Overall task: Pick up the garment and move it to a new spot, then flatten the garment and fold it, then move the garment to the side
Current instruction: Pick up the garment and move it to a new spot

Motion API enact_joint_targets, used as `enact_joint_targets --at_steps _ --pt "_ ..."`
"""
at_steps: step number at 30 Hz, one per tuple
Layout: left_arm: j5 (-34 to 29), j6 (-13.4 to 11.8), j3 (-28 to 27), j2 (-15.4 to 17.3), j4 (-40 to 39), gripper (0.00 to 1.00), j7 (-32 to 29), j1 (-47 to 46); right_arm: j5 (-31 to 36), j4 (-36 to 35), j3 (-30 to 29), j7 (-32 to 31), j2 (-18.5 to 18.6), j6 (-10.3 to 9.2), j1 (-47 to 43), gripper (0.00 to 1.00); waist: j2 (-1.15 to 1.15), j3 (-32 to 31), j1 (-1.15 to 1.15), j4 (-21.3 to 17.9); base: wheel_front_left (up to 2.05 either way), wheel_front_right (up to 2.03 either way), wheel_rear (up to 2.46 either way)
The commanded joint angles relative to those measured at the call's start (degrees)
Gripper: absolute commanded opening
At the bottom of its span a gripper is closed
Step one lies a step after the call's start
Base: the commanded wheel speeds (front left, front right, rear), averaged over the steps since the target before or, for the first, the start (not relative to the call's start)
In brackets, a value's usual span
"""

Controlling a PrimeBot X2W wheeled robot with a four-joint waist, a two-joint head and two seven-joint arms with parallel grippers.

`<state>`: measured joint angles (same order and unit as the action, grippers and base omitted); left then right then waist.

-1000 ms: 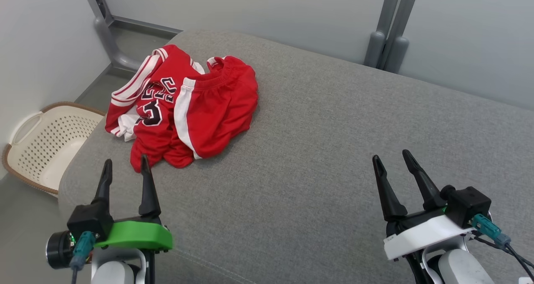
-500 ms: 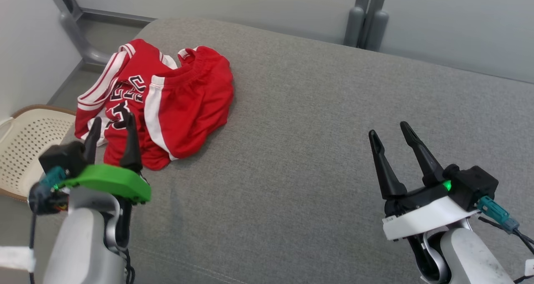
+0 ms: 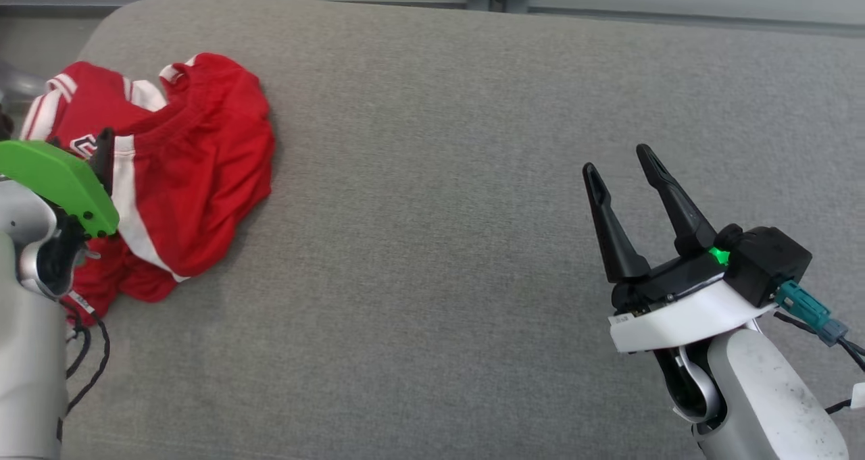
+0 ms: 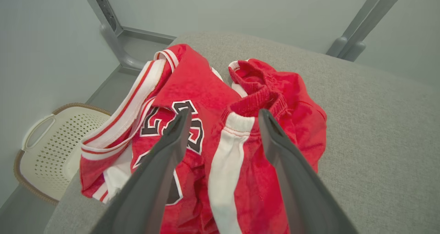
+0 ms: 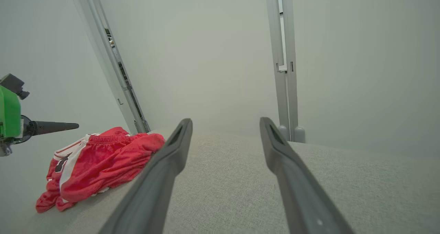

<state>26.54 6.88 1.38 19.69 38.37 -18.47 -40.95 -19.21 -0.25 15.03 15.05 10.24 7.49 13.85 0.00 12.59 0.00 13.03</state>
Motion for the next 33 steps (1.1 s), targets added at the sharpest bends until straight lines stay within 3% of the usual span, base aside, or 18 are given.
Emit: enact_joint_targets --at_steps 1,11,12,14,24,33 --pt "1.3 0.2 0.1 1.0 1.8 1.00 -1.9 -1.8 -0.4 -0.3 0.1 0.2 0.3 0.00 1.1 1.00 0.00 4.5 0.00 -5.6 0.00 0.00 0.00" --pt "5.1 0.6 3.8 7.3 11.4 1.00 -13.1 -4.7 -0.7 -0.2 0.3 0.2 -0.8 0.00 1.7 1.00 0.00 5.8 0.00 -11.4 0.00 0.00 0.00" --pt "5.7 0.6 4.2 7.5 11.5 0.53 -13.7 -4.5 -0.7 -0.2 0.2 0.2 -0.9 0.00 1.4 1.00 0.00 5.7 0.00 -11.5 0.00 0.00 0.00" --pt "6.6 0.7 5.3 8.1 11.6 0.00 -13.9 -3.9 -0.7 0.1 0.0 0.2 -1.0 0.00 0.9 1.00 0.00 5.1 0.00 -11.8 0.00 0.00 0.00" --pt "8.6 0.6 10.6 10.1 10.8 0.00 -9.7 -2.1 -0.4 1.1 0.3 0.2 -0.9 0.00 -0.6 1.00 0.00 1.0 0.00 -11.3 0.00 0.00 0.00" --pt "12.8 0.6 17.4 10.5 1.5 0.00 -6.5 -2.9 -0.8 1.9 0.1 0.2 -2.0 0.00 -3.0 1.00 0.00 -5.2 0.00 -11.7 0.00 0.00 0.00"
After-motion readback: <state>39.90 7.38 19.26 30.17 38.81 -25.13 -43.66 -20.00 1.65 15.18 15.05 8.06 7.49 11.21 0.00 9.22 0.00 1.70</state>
